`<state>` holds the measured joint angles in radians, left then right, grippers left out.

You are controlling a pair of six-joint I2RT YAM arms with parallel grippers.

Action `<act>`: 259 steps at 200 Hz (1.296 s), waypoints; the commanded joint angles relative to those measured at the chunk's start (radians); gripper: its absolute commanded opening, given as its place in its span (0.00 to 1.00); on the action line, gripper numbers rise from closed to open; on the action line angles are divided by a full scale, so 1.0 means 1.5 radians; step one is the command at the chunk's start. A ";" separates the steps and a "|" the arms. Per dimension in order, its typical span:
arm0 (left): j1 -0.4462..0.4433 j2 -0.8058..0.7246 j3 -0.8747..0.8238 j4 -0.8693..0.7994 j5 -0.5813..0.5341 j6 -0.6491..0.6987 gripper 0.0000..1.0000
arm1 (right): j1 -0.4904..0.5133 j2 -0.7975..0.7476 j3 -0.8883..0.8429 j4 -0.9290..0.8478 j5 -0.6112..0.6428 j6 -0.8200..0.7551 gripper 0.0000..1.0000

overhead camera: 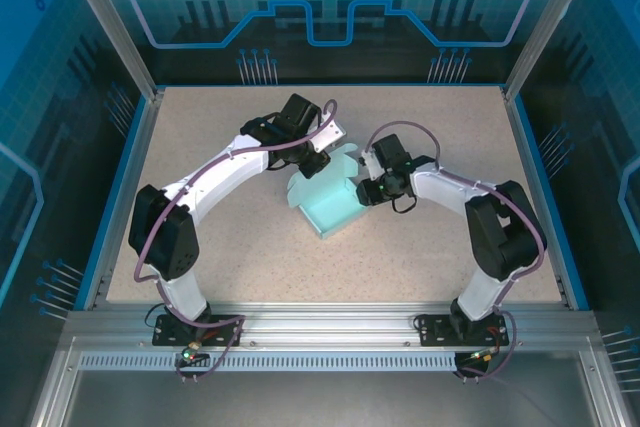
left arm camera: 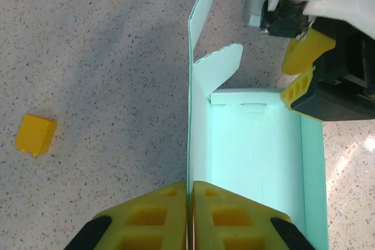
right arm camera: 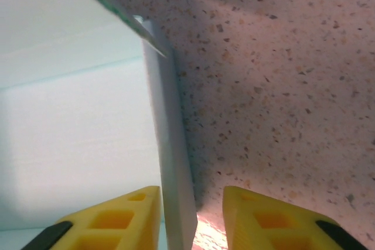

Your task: Fold the paper box

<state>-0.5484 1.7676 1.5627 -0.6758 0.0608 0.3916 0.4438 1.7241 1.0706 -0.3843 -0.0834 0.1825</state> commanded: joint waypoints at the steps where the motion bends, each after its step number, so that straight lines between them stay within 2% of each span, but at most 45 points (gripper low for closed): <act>1: -0.007 0.015 0.011 -0.016 0.016 -0.003 0.12 | -0.003 0.026 0.024 0.005 -0.038 -0.024 0.30; 62: -0.007 0.018 0.016 -0.017 0.018 -0.003 0.12 | -0.001 0.045 0.031 0.002 -0.020 -0.040 0.13; 111: -0.007 0.019 0.019 -0.017 0.020 -0.004 0.12 | 0.038 0.047 0.015 -0.002 0.058 -0.030 0.09; 159: -0.007 0.025 0.030 -0.018 0.016 -0.010 0.12 | 0.105 0.075 0.027 -0.047 0.190 -0.003 0.09; 193: -0.006 0.022 0.037 -0.017 0.010 -0.013 0.12 | 0.139 0.100 0.058 -0.111 0.313 0.008 0.07; 259: -0.006 0.030 0.048 -0.021 0.004 -0.017 0.11 | 0.165 0.105 0.061 -0.147 0.431 0.055 0.04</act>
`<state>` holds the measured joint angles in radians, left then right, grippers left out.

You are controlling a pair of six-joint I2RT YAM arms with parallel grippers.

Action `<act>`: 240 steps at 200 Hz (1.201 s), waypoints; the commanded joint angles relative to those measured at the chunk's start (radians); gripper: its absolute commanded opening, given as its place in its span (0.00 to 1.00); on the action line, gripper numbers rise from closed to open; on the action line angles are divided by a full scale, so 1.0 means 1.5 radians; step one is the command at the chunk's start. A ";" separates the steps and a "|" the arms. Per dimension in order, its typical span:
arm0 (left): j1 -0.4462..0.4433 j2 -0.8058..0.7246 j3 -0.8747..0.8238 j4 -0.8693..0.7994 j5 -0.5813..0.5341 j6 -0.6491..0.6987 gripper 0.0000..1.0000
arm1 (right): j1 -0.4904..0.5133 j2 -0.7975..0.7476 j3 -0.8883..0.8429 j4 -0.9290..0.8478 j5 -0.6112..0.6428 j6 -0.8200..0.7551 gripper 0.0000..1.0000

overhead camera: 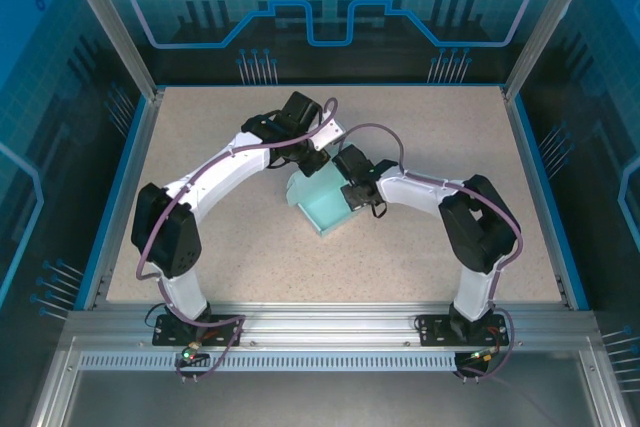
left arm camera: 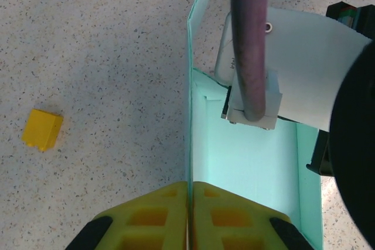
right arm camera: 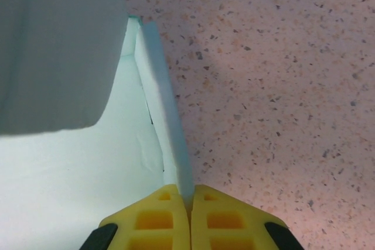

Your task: Fold the paper box

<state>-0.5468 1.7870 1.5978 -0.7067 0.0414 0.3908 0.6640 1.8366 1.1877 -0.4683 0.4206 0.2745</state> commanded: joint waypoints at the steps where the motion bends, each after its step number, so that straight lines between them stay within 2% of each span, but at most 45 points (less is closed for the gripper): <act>1: -0.007 0.017 0.025 -0.001 0.017 -0.016 0.11 | 0.018 0.029 -0.018 -0.091 0.096 -0.006 0.04; 29: -0.005 0.022 0.028 0.001 0.018 -0.019 0.11 | 0.032 0.028 -0.034 -0.062 0.087 -0.003 0.04; 52: -0.005 0.025 0.026 -0.001 0.017 -0.017 0.11 | 0.027 0.004 -0.064 -0.004 0.014 -0.021 0.08; 98: -0.006 0.023 0.023 0.001 0.018 -0.015 0.11 | -0.026 -0.037 -0.074 0.049 -0.135 -0.050 0.13; 149: -0.006 0.023 0.024 -0.001 0.016 -0.013 0.11 | -0.026 0.008 -0.043 0.028 -0.132 -0.068 0.10; 214: -0.005 0.026 0.024 0.005 0.014 -0.022 0.11 | 0.007 0.064 -0.038 0.021 -0.136 -0.054 0.09; 240: -0.005 0.025 0.023 0.007 0.009 -0.023 0.11 | 0.028 0.098 -0.031 0.005 -0.113 -0.035 0.08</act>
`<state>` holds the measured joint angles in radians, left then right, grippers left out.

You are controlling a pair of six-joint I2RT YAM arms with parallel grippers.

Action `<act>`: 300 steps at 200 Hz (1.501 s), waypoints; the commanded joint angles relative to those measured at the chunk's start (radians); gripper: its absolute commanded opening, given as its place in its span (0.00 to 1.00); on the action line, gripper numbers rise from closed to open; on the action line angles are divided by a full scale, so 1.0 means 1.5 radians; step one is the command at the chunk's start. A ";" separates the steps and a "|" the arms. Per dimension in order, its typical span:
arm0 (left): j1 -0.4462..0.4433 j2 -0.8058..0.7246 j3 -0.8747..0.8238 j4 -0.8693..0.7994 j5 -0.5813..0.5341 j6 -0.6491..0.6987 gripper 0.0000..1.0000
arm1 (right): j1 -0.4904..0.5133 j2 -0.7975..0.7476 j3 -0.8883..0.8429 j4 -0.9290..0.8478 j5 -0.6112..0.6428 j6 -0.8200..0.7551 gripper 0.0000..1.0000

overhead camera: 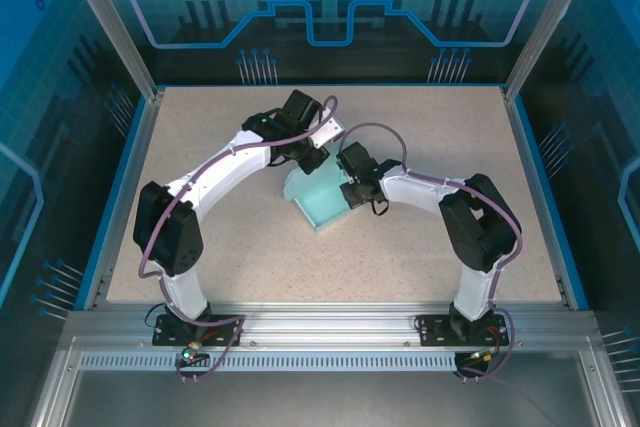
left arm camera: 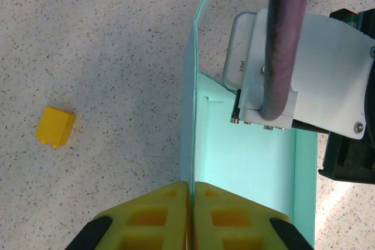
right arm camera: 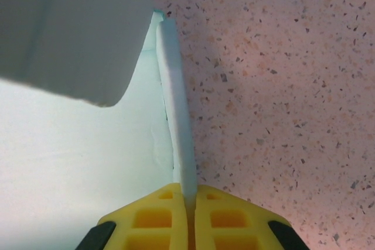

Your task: Fold the paper box

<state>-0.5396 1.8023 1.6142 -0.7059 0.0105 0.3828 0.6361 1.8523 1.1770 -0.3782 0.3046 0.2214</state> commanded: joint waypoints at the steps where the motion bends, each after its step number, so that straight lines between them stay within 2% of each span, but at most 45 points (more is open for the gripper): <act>1: -0.010 0.015 0.012 0.006 0.029 -0.018 0.11 | 0.048 0.090 -0.023 -0.056 -0.033 0.001 0.08; 34: -0.007 0.016 0.022 0.005 0.021 -0.025 0.11 | 0.069 0.104 -0.013 -0.097 0.047 0.031 0.07; 81: 0.005 0.013 0.030 0.007 0.019 -0.039 0.10 | 0.076 0.025 -0.011 -0.128 0.157 0.048 0.05; 113: 0.005 0.018 0.032 0.007 0.028 -0.039 0.10 | 0.092 0.032 -0.002 -0.147 0.218 0.058 0.04; 133: 0.005 0.023 0.031 0.006 0.034 -0.038 0.10 | 0.091 0.038 -0.014 -0.132 0.209 0.063 0.04; 204: 0.005 0.016 0.026 0.005 0.058 -0.035 0.13 | 0.055 -0.024 -0.041 -0.053 0.070 0.047 0.06; 237: 0.005 0.013 0.025 0.004 0.057 -0.032 0.15 | 0.041 -0.042 -0.058 -0.032 0.039 0.043 0.06; 258: 0.004 0.009 0.025 0.008 0.057 -0.032 0.20 | 0.034 -0.049 -0.069 -0.028 0.033 0.044 0.07; 279: 0.004 0.002 0.025 0.013 0.058 -0.031 0.28 | 0.027 -0.060 -0.081 -0.031 0.034 0.044 0.06; 300: 0.005 -0.009 0.022 0.023 0.055 -0.034 0.42 | 0.017 -0.078 -0.094 -0.030 0.033 0.046 0.06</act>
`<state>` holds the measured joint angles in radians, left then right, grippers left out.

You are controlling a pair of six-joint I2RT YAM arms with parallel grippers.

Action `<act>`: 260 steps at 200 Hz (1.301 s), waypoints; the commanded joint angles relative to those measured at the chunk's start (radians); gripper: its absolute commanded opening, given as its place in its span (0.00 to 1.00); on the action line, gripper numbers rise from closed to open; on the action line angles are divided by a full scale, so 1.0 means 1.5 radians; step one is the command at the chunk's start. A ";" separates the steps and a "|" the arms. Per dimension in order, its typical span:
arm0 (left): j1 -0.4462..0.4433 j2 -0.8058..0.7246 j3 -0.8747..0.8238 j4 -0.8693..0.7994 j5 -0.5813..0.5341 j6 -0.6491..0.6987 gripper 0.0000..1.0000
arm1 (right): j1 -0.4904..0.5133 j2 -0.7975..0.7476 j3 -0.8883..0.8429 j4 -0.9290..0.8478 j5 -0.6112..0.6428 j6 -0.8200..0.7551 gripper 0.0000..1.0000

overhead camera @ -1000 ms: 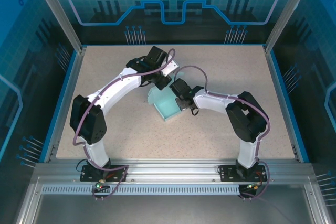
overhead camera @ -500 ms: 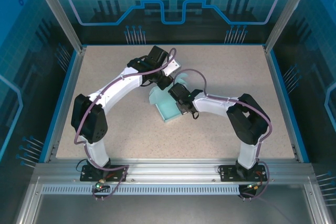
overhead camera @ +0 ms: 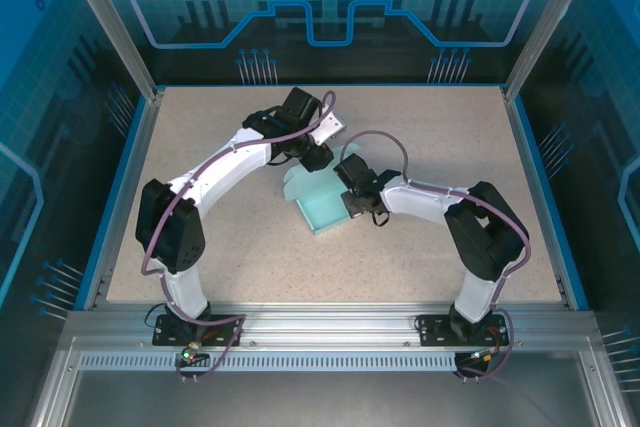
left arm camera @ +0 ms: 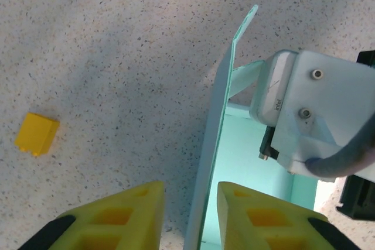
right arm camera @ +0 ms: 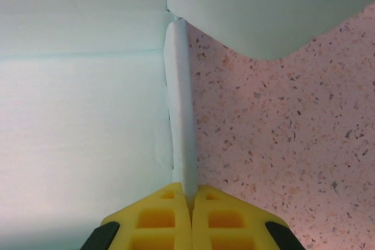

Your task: Fold the paper box

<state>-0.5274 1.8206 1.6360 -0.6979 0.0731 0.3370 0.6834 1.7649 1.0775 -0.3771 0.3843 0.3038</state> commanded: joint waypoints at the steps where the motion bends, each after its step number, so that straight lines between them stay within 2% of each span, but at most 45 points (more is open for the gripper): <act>1: -0.003 -0.022 0.008 0.019 0.013 -0.004 0.42 | -0.015 -0.021 -0.029 -0.031 -0.019 -0.009 0.06; 18: -0.003 -0.035 -0.001 0.037 0.006 -0.008 0.52 | -0.027 -0.033 -0.039 -0.031 -0.022 -0.004 0.06; 38: -0.003 -0.057 -0.012 0.062 0.010 -0.014 0.59 | -0.044 -0.044 -0.049 -0.030 -0.023 0.001 0.06; 84: 0.001 -0.124 -0.060 0.138 0.040 -0.043 0.67 | -0.103 -0.065 -0.068 -0.021 -0.023 0.017 0.06; 144: 0.030 -0.206 -0.178 0.271 0.023 -0.160 0.67 | -0.223 -0.085 -0.083 0.029 -0.061 0.040 0.06; 180: 0.032 -0.223 -0.218 0.303 0.024 -0.184 0.67 | -0.226 -0.055 -0.061 0.042 -0.074 0.052 0.09; 228: 0.036 -0.224 -0.242 0.314 -0.008 -0.194 0.67 | -0.216 -0.064 -0.063 0.059 -0.111 0.067 0.21; 260: 0.074 -0.232 -0.284 0.356 -0.009 -0.259 0.67 | -0.210 -0.080 -0.074 0.085 -0.163 0.073 0.28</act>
<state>-0.4667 1.5051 1.2610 -0.2287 0.0757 0.0391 0.3527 1.6756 0.9703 -0.2970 0.2222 0.3931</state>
